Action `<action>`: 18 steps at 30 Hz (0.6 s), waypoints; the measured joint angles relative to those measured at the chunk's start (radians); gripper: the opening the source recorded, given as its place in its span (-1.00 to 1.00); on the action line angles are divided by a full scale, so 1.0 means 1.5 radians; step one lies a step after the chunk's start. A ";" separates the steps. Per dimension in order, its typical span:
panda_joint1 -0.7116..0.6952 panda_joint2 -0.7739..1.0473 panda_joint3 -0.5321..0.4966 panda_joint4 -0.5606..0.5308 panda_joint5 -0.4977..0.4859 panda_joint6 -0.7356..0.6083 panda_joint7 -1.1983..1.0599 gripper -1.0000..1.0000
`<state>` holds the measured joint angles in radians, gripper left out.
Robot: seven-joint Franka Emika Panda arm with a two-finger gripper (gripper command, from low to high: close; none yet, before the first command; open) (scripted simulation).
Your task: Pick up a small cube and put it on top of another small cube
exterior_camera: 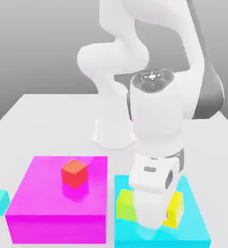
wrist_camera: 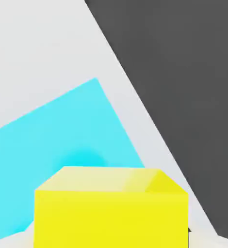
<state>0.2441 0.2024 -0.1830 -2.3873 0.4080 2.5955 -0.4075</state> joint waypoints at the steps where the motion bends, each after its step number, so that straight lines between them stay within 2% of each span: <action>1: -0.016 0.002 -0.016 0.002 -0.001 -0.002 -0.002 -1.00; 8: -0.120 0.011 -0.127 0.006 -0.031 -0.011 -0.039 -1.00; 18: -0.228 -0.006 -0.253 -0.009 -0.117 -0.022 -0.124 -1.00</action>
<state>-0.0976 0.1934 -0.5623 -2.4011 0.2320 2.5625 -0.5933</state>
